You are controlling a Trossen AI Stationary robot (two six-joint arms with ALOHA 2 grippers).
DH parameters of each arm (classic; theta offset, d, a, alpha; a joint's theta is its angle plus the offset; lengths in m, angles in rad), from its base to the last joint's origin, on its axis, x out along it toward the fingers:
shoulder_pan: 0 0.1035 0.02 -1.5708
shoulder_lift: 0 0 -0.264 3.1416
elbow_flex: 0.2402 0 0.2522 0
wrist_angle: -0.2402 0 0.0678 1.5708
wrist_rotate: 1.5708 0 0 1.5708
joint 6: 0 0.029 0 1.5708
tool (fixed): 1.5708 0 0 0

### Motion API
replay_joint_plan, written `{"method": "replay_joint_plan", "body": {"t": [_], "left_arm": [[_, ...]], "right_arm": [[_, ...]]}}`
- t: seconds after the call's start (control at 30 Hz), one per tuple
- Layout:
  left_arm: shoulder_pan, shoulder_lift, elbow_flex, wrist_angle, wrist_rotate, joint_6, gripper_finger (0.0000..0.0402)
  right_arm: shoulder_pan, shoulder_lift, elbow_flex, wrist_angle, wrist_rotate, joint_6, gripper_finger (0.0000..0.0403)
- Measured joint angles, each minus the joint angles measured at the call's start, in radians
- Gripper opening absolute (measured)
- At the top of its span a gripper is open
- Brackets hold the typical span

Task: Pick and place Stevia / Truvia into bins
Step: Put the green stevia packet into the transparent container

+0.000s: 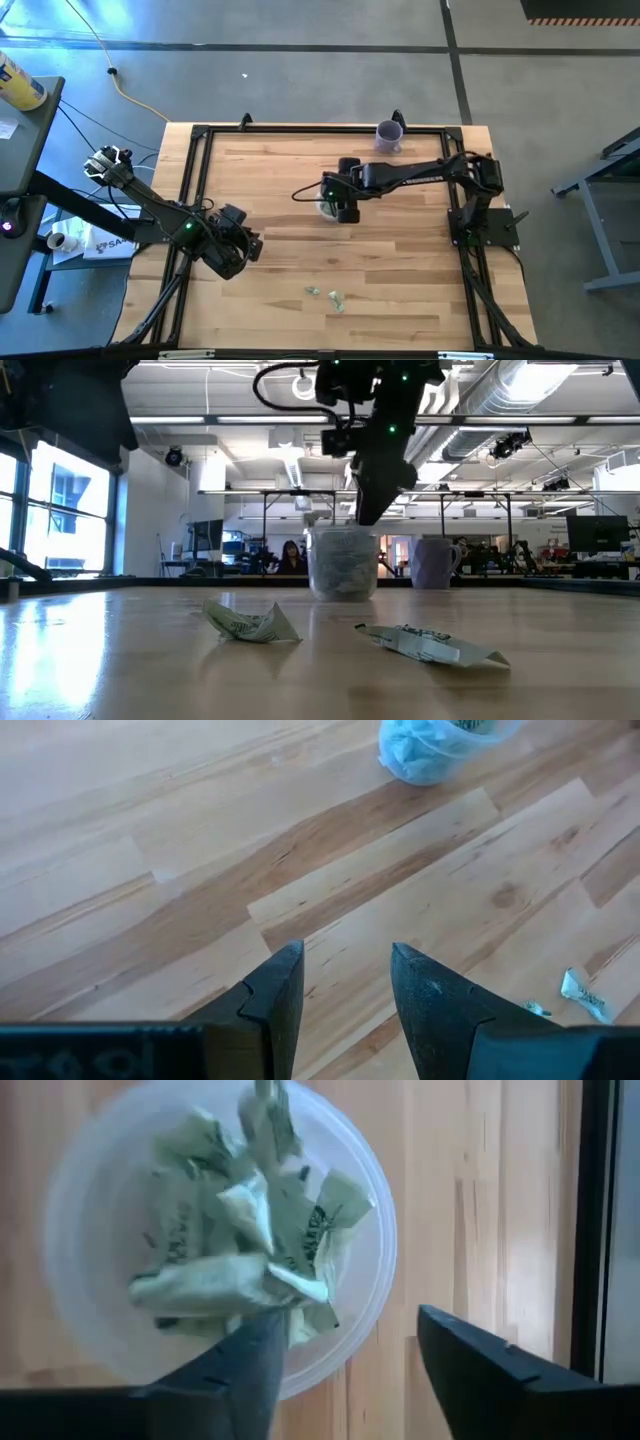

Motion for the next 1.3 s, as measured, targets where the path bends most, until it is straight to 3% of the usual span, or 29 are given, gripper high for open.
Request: {"method": "replay_joint_plan", "body": {"t": [0.17, 0.4, 0.6, 1.0, 1.3], "left_arm": [[0.0, 0.0, 0.0, 0.003, -0.005, -0.032, 0.0184], [0.0, 0.0, 0.0, 0.004, -0.007, -0.042, 0.0184], [0.0, 0.0, 0.0, 0.07, -0.007, -0.042, 0.0184], [0.0, 0.062, 0.0, 0.354, -0.002, 0.083, 0.0184], [0.0, 0.173, 0.0, 0.489, 0.12, 0.089, 0.0184]], "right_arm": [[0.004, -0.047, 0.0, 0.011, -0.055, -0.01, 0.0246], [0.05, -0.153, 0.0, 0.008, -0.057, 0.014, 0.0246], [0.143, -0.186, 0.0, -0.01, -0.214, 0.05, 0.0244], [0.373, -0.085, 0.0, -0.061, -0.286, 0.329, 0.0241], [0.505, 0.069, 0.0, 0.08, -0.239, 0.651, 0.0231]]}}
